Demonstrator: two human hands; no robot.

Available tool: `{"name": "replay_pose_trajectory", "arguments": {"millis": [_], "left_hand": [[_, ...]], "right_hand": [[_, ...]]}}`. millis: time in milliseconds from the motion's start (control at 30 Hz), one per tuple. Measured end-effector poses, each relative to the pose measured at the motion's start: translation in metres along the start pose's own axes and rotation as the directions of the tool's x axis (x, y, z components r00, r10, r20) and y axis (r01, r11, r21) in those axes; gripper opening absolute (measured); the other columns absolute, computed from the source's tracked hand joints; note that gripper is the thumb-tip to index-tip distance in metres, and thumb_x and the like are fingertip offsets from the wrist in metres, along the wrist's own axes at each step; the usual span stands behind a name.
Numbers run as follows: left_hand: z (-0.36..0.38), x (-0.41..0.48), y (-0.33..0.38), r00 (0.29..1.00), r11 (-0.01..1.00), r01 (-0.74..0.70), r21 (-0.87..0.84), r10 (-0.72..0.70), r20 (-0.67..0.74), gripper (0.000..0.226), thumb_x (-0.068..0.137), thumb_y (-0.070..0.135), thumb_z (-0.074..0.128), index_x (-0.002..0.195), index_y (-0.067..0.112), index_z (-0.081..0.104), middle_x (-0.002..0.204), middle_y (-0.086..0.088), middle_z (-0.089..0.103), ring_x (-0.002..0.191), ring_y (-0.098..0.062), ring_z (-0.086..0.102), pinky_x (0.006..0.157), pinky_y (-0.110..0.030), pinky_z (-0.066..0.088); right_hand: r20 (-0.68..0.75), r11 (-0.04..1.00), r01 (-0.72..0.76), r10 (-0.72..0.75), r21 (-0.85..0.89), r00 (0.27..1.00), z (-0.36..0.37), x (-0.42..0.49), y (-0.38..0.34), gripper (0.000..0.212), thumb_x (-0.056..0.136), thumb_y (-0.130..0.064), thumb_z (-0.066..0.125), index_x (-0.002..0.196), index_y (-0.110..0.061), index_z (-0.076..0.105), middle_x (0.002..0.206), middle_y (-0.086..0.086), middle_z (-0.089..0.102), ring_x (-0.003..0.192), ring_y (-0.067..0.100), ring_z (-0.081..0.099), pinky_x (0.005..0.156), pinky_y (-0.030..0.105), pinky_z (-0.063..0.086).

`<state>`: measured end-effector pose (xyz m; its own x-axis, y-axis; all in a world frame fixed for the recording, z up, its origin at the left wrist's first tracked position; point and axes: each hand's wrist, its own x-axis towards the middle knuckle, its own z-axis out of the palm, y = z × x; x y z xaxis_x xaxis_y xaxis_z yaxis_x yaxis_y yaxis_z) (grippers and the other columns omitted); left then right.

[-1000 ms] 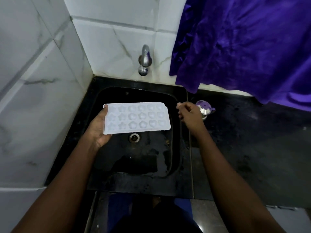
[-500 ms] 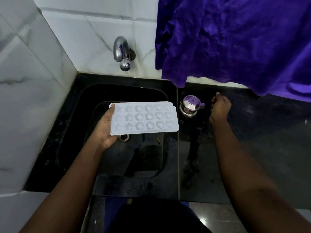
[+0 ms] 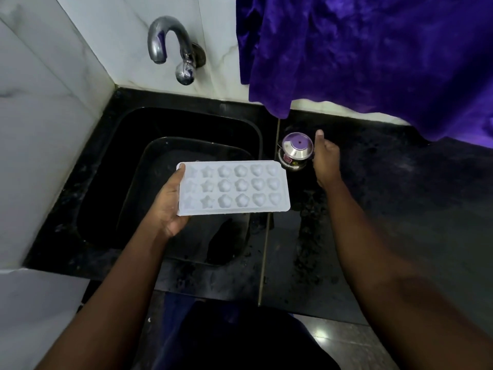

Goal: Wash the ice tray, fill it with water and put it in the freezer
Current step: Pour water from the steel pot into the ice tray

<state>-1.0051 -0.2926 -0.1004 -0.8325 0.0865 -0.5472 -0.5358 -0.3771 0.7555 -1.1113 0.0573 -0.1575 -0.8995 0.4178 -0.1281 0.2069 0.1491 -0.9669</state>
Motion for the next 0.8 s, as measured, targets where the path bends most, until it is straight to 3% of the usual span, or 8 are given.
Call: {"name": "replay_pose_trajectory", "arguments": {"millis": [100, 233, 367, 567, 733, 800], "left_hand": [[0.002, -0.004, -0.004, 1.0, 1.0, -0.019, -0.021, 0.018, -0.023, 0.054, 0.11, 0.057, 0.042, 0.136, 0.018, 0.069, 0.138, -0.012, 0.072, 0.127, -0.032, 0.07, 0.106, -0.051, 0.054], [0.004, -0.013, -0.007, 0.999, 0.999, -0.027, -0.046, 0.025, -0.045, 0.05, 0.109, 0.058, 0.045, 0.117, 0.025, 0.081, 0.137, -0.011, 0.073, 0.121, -0.03, 0.073, 0.103, -0.05, 0.056], [-0.002, -0.022, -0.005, 0.996, 0.996, -0.057, -0.069, 0.052, -0.068, 0.055, 0.108, 0.059, 0.046, 0.131, 0.017, 0.074, 0.138, -0.013, 0.072, 0.122, -0.031, 0.072, 0.102, -0.049, 0.057], [-0.009, -0.038, 0.006, 0.992, 0.985, -0.096, -0.141, 0.084, -0.09, 0.046, 0.108, 0.057, 0.047, 0.127, 0.026, 0.075, 0.138, -0.01, 0.073, 0.125, -0.031, 0.071, 0.099, -0.051, 0.058], [-0.018, -0.053, 0.02, 0.99, 0.974, -0.129, -0.185, 0.115, -0.087, 0.047, 0.111, 0.055, 0.041, 0.127, 0.024, 0.074, 0.136, -0.009, 0.074, 0.119, -0.028, 0.074, 0.091, -0.047, 0.064], [-0.02, -0.059, 0.021, 0.99, 0.97, -0.137, -0.201, 0.124, -0.073, 0.05, 0.112, 0.054, 0.039, 0.122, 0.025, 0.078, 0.136, -0.01, 0.073, 0.118, -0.028, 0.075, 0.089, -0.046, 0.065]], "right_hand": [[0.025, 1.0, 0.022, -0.022, 0.006, 0.999, -0.003, 0.002, 0.001, 0.063, 0.109, -0.046, 0.05, 0.067, 0.001, 0.049, 0.064, 0.01, 0.039, 0.058, 0.014, 0.036, 0.054, 0.026, 0.033], [0.034, 0.995, -0.073, 0.071, 0.071, 0.997, -0.003, -0.001, -0.005, 0.055, 0.107, -0.047, 0.054, 0.061, -0.02, 0.038, 0.057, -0.001, 0.033, 0.047, 0.007, 0.028, 0.046, 0.024, 0.025], [0.036, 0.968, -0.147, 0.142, 0.205, 0.989, -0.003, -0.005, -0.024, 0.049, 0.102, -0.042, 0.063, 0.06, -0.024, 0.044, 0.055, -0.004, 0.04, 0.046, 0.009, 0.032, 0.045, 0.027, 0.02], [0.172, 0.954, -0.026, -0.026, 0.297, 0.985, -0.011, -0.018, -0.08, 0.026, 0.098, -0.028, 0.068, 0.073, -0.023, 0.072, 0.066, -0.001, 0.059, 0.053, 0.01, 0.044, 0.042, 0.025, 0.023], [0.262, 0.971, 0.112, -0.167, 0.211, 0.951, -0.014, -0.042, -0.13, 0.028, 0.1, -0.027, 0.068, 0.073, -0.017, 0.067, 0.056, -0.008, 0.054, 0.047, 0.006, 0.042, 0.041, 0.023, 0.025], [0.291, 0.973, 0.154, -0.2, 0.174, 0.935, -0.013, -0.053, -0.138, 0.033, 0.098, -0.025, 0.07, 0.07, -0.009, 0.064, 0.057, -0.006, 0.058, 0.048, 0.006, 0.047, 0.044, 0.02, 0.033]]}}
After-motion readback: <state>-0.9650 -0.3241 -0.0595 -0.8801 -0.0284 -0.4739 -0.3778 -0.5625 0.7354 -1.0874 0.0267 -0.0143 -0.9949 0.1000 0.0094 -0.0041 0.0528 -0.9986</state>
